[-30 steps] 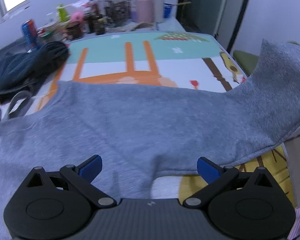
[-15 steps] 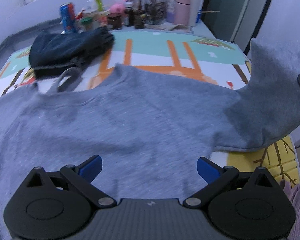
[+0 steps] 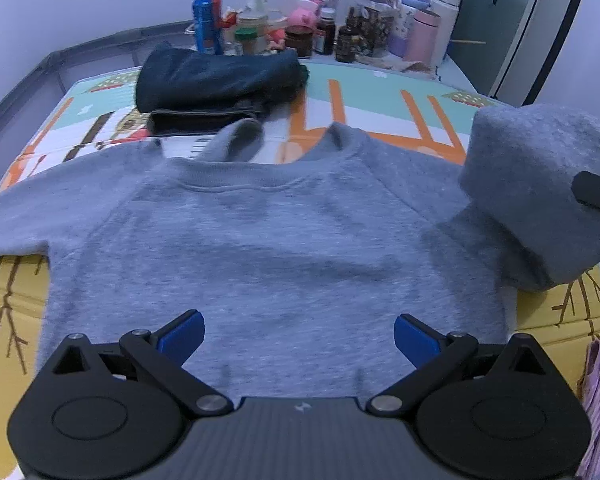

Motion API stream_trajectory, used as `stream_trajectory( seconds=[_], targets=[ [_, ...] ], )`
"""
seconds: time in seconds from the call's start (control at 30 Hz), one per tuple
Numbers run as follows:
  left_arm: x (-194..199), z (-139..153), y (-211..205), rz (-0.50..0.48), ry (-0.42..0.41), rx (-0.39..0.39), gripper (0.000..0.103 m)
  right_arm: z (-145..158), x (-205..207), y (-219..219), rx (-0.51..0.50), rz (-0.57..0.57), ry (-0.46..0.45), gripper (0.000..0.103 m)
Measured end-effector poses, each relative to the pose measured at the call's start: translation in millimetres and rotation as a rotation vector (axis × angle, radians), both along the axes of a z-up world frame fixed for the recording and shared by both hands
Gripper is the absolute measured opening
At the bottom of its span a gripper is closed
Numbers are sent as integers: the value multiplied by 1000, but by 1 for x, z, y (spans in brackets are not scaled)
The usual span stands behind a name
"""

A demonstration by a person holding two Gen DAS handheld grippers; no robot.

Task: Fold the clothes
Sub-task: 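Fold the held sleeve across the sweatshirt body with the right gripper, then open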

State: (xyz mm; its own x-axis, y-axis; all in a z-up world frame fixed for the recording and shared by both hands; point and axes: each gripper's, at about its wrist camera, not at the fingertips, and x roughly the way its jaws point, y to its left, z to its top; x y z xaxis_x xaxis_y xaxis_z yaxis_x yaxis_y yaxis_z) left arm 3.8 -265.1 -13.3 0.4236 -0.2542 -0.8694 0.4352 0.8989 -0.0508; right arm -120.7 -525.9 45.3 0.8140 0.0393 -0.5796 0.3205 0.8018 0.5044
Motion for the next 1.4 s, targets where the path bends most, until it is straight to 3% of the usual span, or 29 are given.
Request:
stream_trajectory(
  seconds=[0.4, 0.97, 1.4],
  targets=[
    [22, 5, 73, 23, -9, -16, 103, 5, 37, 95, -40, 16, -1, 9],
    [76, -18, 193, 177, 40, -4, 103, 0, 121, 227, -86, 123, 13, 9],
    [100, -41, 258, 299, 96, 5, 103, -49, 185, 310, -246, 239, 133, 10]
  ],
)
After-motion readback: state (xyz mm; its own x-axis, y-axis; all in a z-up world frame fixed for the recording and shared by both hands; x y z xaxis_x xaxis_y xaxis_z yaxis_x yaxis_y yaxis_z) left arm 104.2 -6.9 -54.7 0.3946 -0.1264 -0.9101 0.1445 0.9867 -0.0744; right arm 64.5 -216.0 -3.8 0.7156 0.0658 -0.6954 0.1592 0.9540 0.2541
